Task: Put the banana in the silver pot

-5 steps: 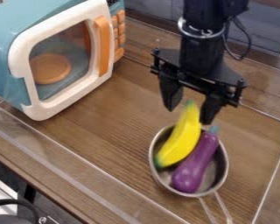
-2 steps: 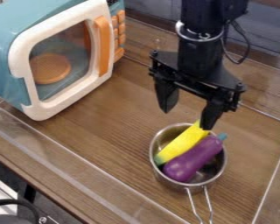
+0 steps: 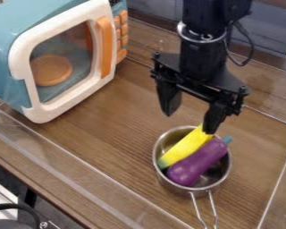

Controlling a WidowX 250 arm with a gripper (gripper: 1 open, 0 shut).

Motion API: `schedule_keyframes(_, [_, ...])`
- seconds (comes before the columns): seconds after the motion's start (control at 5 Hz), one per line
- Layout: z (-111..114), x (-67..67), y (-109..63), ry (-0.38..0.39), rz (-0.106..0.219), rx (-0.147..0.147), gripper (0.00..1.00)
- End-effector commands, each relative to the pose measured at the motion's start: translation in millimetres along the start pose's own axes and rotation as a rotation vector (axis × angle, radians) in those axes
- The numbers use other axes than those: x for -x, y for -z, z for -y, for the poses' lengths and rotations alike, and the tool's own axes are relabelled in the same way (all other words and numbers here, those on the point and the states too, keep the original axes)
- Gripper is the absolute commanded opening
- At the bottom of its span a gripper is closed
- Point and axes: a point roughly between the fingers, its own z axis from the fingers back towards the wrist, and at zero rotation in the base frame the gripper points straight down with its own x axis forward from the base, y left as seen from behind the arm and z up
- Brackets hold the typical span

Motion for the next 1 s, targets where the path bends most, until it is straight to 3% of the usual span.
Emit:
schedule_keyframes(0.0, [-2.3,-1.6,-9.9,-0.004,0.038,0.012,1.00])
schedule_keyframes(0.8, [-6.4,1.3,-12.0,0.002,0.033,0.022,1.00])
